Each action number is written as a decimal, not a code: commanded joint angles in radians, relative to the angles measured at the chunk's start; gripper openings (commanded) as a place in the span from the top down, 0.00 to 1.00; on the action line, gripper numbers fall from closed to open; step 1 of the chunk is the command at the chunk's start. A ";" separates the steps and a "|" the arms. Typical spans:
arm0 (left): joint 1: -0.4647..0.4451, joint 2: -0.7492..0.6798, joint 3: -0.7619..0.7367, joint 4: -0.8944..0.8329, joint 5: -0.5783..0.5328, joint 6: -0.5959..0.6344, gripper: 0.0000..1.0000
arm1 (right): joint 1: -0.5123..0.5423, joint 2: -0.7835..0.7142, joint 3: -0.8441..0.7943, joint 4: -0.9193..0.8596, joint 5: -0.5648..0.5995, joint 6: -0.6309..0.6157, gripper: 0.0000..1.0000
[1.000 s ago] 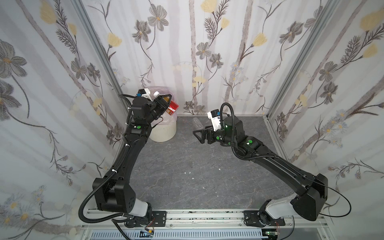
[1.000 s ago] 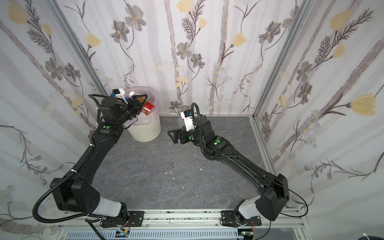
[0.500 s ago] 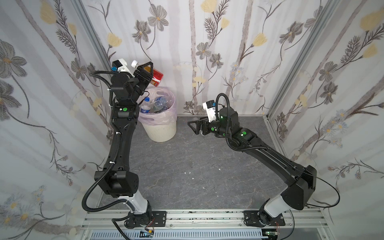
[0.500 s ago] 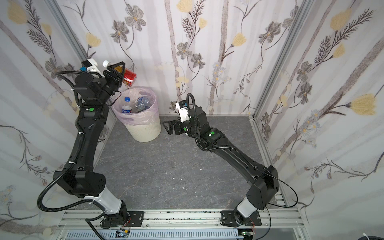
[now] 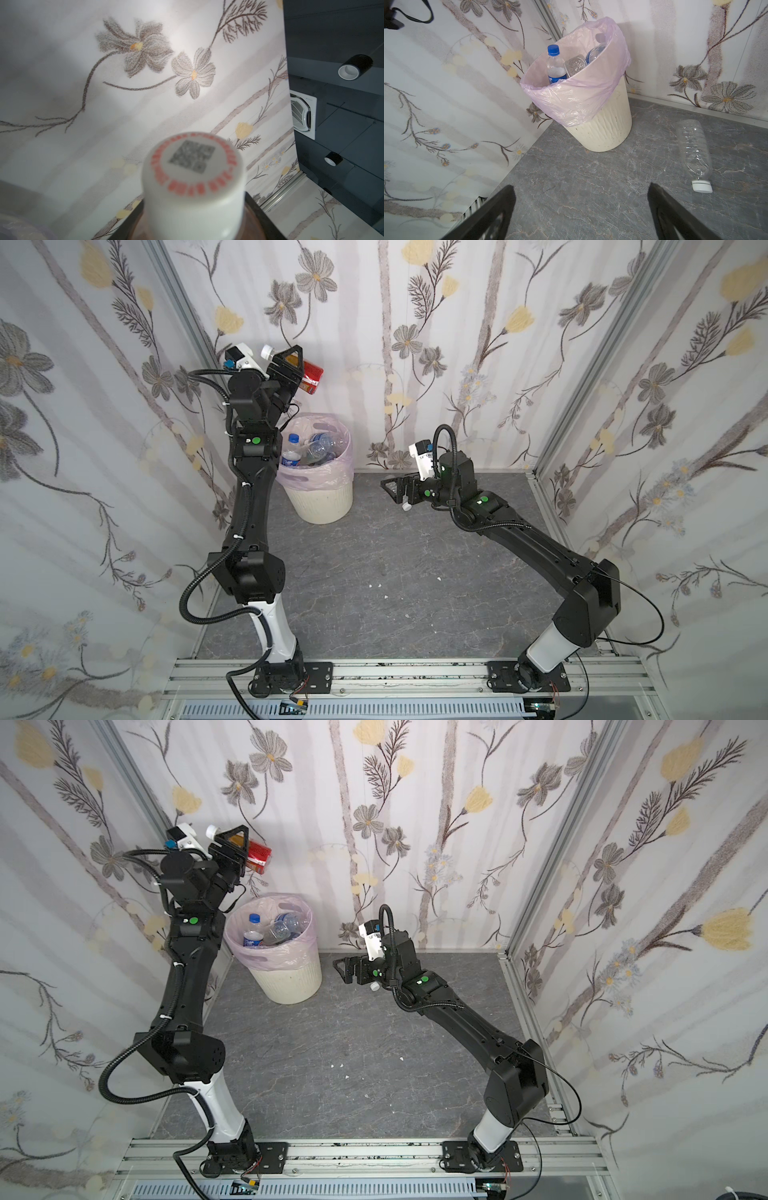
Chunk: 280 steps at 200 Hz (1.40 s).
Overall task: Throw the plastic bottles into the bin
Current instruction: 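Carry the tea bottle over the bin with the left gripper while the right opens, then open the left gripper to drop the tea bottle into the bin, then lower the right gripper onto the plain clear bottle while the left returns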
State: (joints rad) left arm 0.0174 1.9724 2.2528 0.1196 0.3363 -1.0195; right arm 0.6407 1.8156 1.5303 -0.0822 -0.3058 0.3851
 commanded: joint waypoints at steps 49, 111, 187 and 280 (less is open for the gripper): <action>-0.011 0.013 -0.087 -0.034 0.038 -0.037 0.00 | -0.003 0.004 -0.063 0.090 -0.044 0.046 0.00; -0.014 -0.227 -0.260 -0.086 -0.035 0.043 0.00 | -0.002 -0.036 -0.144 0.164 -0.070 0.106 0.00; -0.023 -0.406 -0.495 -0.084 -0.010 0.056 0.00 | -0.002 -0.045 -0.178 0.167 -0.064 0.121 0.00; -0.166 -0.510 -0.686 -0.084 0.009 0.169 0.00 | -0.065 0.001 -0.160 0.049 0.147 0.090 0.00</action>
State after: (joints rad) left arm -0.1169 1.4944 1.6176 0.0132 0.3439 -0.9012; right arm 0.5987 1.7821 1.3533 0.0040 -0.2577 0.4900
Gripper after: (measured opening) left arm 0.997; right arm 0.996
